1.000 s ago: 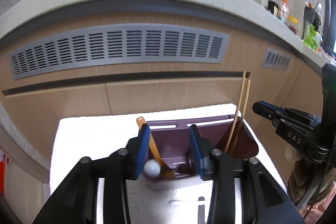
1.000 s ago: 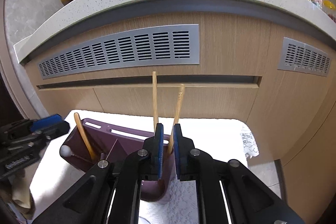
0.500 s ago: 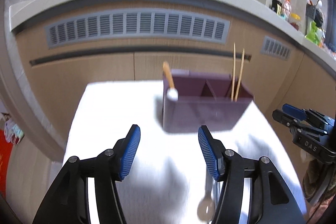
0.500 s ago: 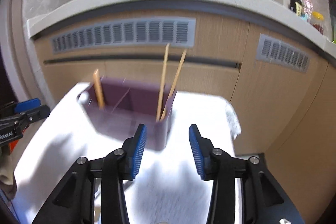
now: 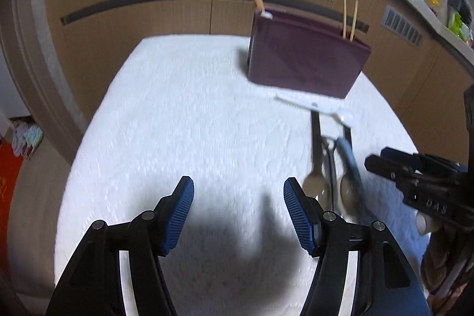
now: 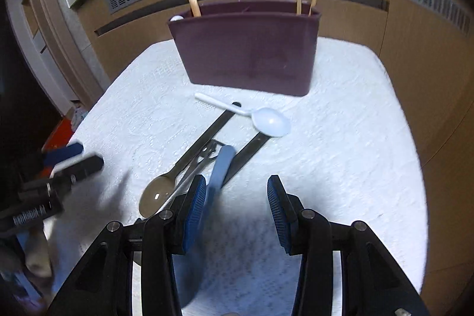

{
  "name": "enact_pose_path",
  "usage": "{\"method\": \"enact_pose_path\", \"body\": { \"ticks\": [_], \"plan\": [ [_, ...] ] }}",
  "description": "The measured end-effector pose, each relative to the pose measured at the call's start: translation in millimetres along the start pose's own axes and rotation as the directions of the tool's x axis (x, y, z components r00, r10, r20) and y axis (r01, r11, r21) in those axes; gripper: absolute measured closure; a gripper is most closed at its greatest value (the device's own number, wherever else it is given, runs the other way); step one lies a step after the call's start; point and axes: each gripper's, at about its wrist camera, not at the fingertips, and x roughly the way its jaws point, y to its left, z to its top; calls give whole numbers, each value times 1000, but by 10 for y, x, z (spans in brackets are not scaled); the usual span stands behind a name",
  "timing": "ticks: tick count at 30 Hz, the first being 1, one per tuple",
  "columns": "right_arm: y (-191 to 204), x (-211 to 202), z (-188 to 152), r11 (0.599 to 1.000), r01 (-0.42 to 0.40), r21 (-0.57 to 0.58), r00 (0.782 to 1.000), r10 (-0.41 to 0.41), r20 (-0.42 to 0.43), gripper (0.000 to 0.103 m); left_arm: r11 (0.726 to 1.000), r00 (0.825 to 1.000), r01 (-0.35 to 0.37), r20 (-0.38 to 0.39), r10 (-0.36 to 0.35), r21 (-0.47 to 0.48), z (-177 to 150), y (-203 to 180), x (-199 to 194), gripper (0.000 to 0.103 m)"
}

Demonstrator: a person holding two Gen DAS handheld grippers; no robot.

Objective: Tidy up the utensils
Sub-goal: 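Move the left tool to the white plastic spoon and grasp its bowl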

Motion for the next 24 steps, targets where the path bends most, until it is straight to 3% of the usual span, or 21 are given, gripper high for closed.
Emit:
{"method": "enact_pose_path", "body": {
  "ticks": [7,13,16,19,21,24],
  "plan": [
    [137,211,-34,1000,-13,-11,998,12,-54,62,1000,1000,12,-19,-12,0,-42,-4,45,38],
    [84,140,-30,999,35,-22,999,-36,-21,62,998,998,57,-25,-57,14,36,-47,97,37],
    [-119,-12,-41,994,111,-11,994,-111,19,62,988,989,145,-25,-144,52,237,-138,184,37],
    [-437,-164,-91,982,182,52,982,-184,34,61,977,982,189,-25,-188,100,566,-251,337,38],
    [-661,-255,-168,970,220,107,974,-224,33,59,968,973,230,-45,-226,106,781,-321,465,47],
    [-945,-357,-298,950,262,171,963,-270,25,59,944,953,301,-84,-292,133,1071,-507,671,51]
  ]
}}
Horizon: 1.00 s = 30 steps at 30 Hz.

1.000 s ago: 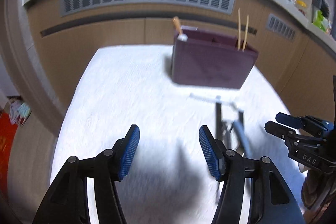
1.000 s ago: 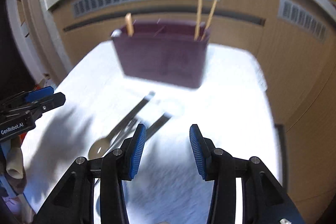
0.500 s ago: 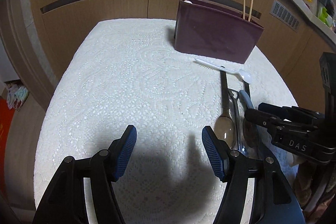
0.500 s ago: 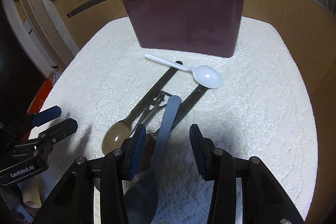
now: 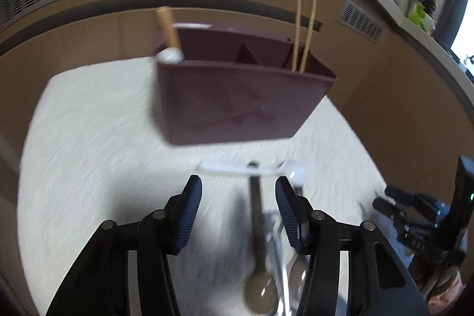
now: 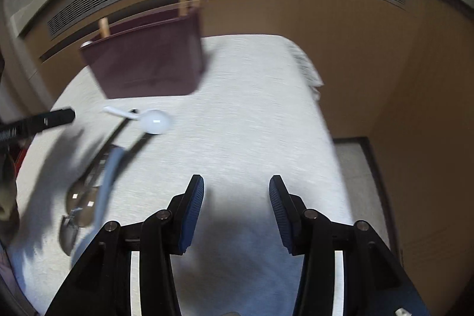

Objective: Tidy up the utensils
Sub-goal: 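Move the left tool to the white plastic spoon and grasp its bowl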

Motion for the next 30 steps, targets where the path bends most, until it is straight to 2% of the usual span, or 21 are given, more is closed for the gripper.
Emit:
{"method": "enact_pose_path", "body": {
  "ticks": [5,9,11,14,18,20,24,27,30],
  "plan": [
    [-169,62,-68,999,8,37,1000,-7,-21,59,997,993,66,-103,-62,42,348,-117,549,51],
    [-180,114,-75,999,-7,38,1000,8,-29,52,998,985,30,-170,-21,50,316,-78,755,51],
    [-185,118,-59,999,-16,41,1000,17,-24,49,998,977,54,-206,-51,12,204,16,730,51],
    [-174,142,-52,999,-20,46,999,22,-27,49,997,969,83,-233,-80,5,-3,58,519,51],
    [-174,145,-75,999,-23,44,999,24,-24,45,996,961,48,-275,-27,71,-315,-25,257,50],
    [-166,152,-69,999,-20,42,1000,21,-21,45,996,962,22,-272,2,86,-366,-80,171,50],
    [-155,142,-85,999,-16,44,1000,17,-17,45,980,987,-35,-144,64,195,-162,-367,81,50],
    [-159,112,-105,999,-17,44,1000,18,-8,45,956,986,-49,-136,92,290,46,-614,328,50],
    [-171,84,-126,999,-24,49,1000,23,4,45,925,975,-91,-155,158,369,216,-781,696,51]
  ]
}}
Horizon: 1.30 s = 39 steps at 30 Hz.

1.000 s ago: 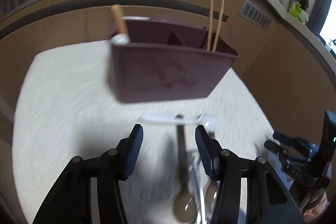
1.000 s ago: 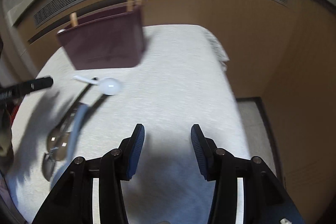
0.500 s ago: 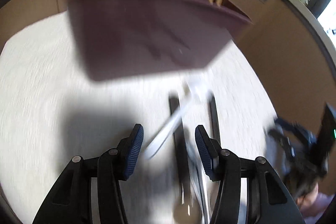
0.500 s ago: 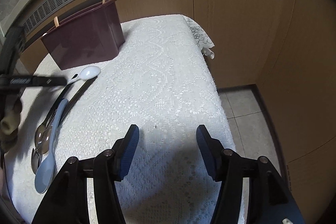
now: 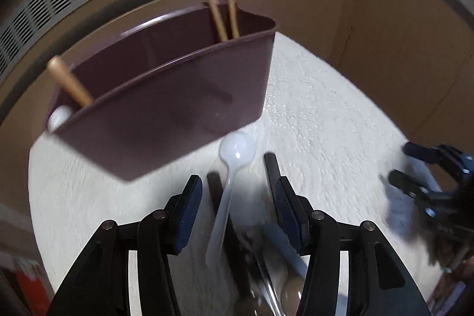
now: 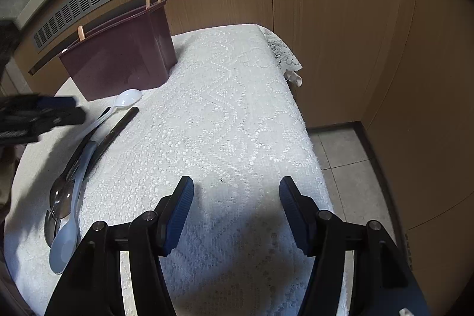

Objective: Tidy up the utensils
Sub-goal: 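Move the left tool to the white plastic spoon and grasp its bowl, then lift the white plastic spoon with the left tool while the right tool grasps a light blue spoon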

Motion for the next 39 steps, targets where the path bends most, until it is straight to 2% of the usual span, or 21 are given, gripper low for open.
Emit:
{"method": "enact_pose_path", "body": {
  "ticks": [4,7,11,13,19,23,26,28,31,36,37,39],
  "plan": [
    [-1,-30,-13,1000,-17,-3,1000,17,13,42,998,996,-55,-62,57,35,169,-17,270,53],
    [-2,-36,-18,999,-33,-1,999,33,16,42,998,993,-59,-104,62,31,263,-4,402,53],
    [-7,-46,-17,999,-46,6,999,46,24,41,998,992,-59,-113,60,12,366,-2,470,56],
    [-5,-49,-15,999,-48,6,998,48,26,39,998,992,-63,-110,64,10,379,-5,492,67],
    [-14,-41,-15,999,-42,13,999,41,20,36,997,996,-70,-62,68,-35,216,28,387,68],
    [-17,-6,5,999,-30,11,1000,30,2,36,987,998,-52,19,56,-150,-134,208,15,68],
    [28,18,24,1000,-13,-15,1000,13,-13,35,960,992,-53,93,82,-276,-484,372,-318,68],
    [112,18,44,998,23,-50,1000,-24,-10,35,928,984,-66,128,120,-367,-741,464,-504,68],
    [303,-46,47,993,51,-110,999,-50,8,35,880,979,-24,167,116,-474,-1112,576,-696,68],
    [705,-73,129,989,-96,-109,994,91,-54,35,822,960,-34,209,185,-568,-1489,589,-945,68],
    [817,-76,137,986,-118,-116,992,112,-58,38,812,957,-30,219,192,-583,-1533,571,-982,68],
    [1006,-57,146,980,-155,-128,986,146,-78,65,798,952,-18,234,198,-602,-1640,612,-1056,68]
  ]
}}
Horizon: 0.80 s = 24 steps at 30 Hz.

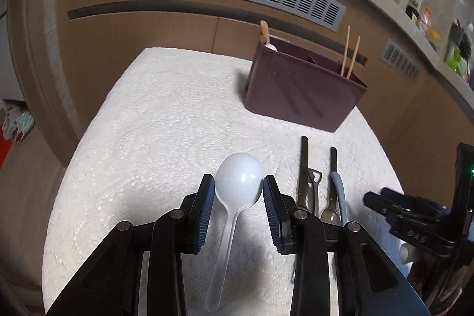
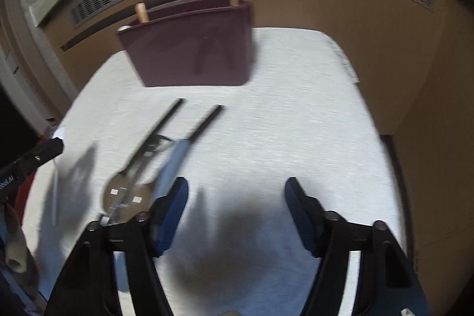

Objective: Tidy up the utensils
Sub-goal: 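Lift the white plastic spoon with the left tool while the right tool grasps a light blue spoon, then carry the white spoon and blue spoon over the maroon caddy with both tools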

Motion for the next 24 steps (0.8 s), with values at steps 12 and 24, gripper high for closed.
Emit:
{"method": "enact_pose_path", "body": {
  "ticks": [12,24],
  "plan": [
    [399,417,142,1000,-9,1,997,9,-82,87,997,999,40,-5,-40,-58,-155,349,-147,68],
    [169,-403,119,999,11,-42,992,-5,129,92,995,995,103,15,-104,13,-120,41,-375,68]
  ]
}}
